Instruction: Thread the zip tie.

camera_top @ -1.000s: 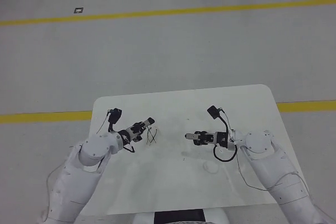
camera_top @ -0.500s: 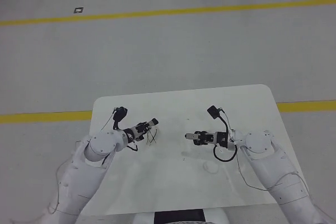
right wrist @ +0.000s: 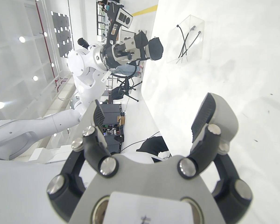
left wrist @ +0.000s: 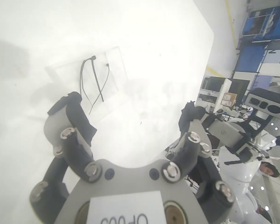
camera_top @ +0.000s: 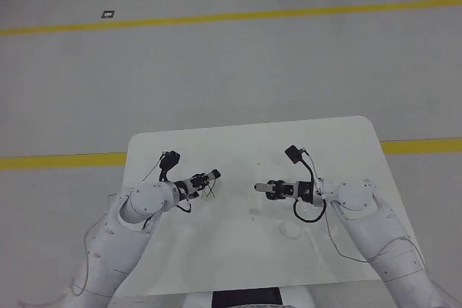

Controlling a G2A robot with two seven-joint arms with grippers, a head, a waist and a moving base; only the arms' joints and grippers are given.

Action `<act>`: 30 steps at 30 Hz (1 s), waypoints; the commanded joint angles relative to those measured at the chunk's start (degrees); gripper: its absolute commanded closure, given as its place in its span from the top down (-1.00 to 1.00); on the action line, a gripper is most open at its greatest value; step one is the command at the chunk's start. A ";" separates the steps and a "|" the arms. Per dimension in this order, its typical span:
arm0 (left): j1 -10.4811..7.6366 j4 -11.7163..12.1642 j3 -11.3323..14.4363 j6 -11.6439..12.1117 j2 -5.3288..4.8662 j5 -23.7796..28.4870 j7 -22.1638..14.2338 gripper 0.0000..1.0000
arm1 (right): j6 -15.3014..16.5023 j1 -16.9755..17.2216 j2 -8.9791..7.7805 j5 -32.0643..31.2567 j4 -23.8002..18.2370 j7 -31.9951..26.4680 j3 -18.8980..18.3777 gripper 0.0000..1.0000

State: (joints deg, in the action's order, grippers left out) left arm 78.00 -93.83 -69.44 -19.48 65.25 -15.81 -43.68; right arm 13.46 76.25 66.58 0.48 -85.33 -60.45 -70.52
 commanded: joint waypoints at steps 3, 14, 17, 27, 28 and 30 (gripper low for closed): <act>-0.01 0.07 0.02 0.00 -0.02 -0.03 -0.02 1.00 | 0.00 0.00 0.00 0.02 0.00 -0.01 0.00 1.00; -1.90 -1.92 0.61 0.00 0.09 -4.80 -4.03 1.00 | 0.00 0.00 0.00 0.02 0.00 -0.01 0.00 1.00; -2.41 -2.49 0.62 0.00 0.40 -7.32 -5.82 1.00 | 0.00 0.00 0.00 0.02 0.00 -0.01 0.00 1.00; -4.33 -0.88 0.91 0.00 1.83 -14.80 -13.00 1.00 | 0.00 0.00 0.00 0.02 0.00 -0.01 0.00 1.00; -4.33 -0.88 0.91 0.00 1.83 -14.80 -13.00 1.00 | 0.00 0.00 0.00 0.02 0.00 -0.01 0.00 1.00; -4.33 -0.88 0.91 0.00 1.83 -14.80 -13.00 1.00 | 0.00 0.00 0.00 0.02 0.00 -0.01 0.00 1.00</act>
